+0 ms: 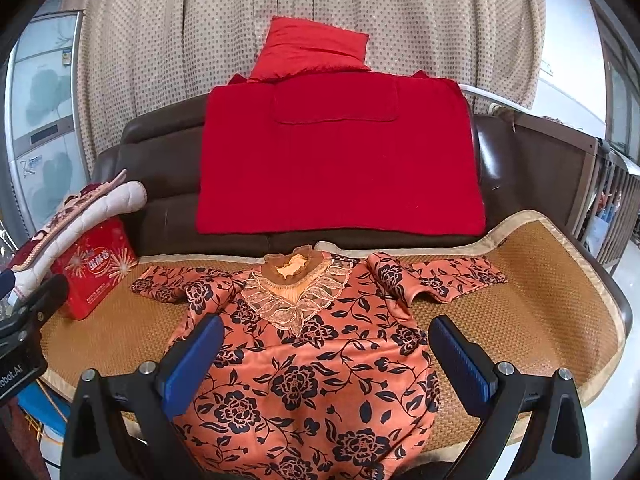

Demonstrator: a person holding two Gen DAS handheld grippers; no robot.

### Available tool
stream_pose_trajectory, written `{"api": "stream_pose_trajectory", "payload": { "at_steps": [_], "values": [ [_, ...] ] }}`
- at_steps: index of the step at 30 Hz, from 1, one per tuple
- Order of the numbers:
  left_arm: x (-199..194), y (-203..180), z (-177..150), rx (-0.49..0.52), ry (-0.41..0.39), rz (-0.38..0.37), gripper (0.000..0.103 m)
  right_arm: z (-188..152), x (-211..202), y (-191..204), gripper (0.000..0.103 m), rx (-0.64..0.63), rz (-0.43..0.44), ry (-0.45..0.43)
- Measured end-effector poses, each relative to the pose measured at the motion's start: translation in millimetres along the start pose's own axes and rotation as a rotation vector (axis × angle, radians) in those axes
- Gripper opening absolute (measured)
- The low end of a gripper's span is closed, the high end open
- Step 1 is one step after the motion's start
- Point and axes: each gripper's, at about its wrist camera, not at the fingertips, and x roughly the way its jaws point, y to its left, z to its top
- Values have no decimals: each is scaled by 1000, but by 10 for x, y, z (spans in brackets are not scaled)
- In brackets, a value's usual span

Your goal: Fold small clothes

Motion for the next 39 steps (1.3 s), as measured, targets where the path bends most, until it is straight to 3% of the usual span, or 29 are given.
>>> {"api": "stream_pose_trajectory", "payload": {
  "at_steps": [18, 21, 22, 26, 29, 32, 35, 37, 39],
  "values": [
    [440, -287, 68, 53, 46, 6, 103, 63, 495, -214, 103, 54, 7, 48],
    [739, -389, 98, 52, 100, -50, 103, 91, 707, -376, 103, 72, 13, 56],
    [933, -437, 105, 41, 141, -100, 103, 101, 765, -439, 103, 82, 26, 57],
    [1602, -602, 68, -15, 230, -185, 103, 164, 1246, -1123, 103, 151, 85, 52],
    [2152, -748, 10, -61, 288, -210, 103, 197, 1632, -1763, 103, 196, 28, 57],
    [2504, -835, -63, -76, 229, -129, 103, 174, 2100, -2574, 103, 310, -54, 108],
    [2747, -914, -217, -38, 185, -63, 103, 34, 2506, -3303, 97, 524, -80, 154],
    [2874, -943, -307, -26, 209, -48, 103, -62, 2744, -3599, 96, 642, -77, 177],
    [3047, -955, -344, -39, 283, -51, 103, -96, 2969, -3765, 94, 706, -82, 188]
  ]
}}
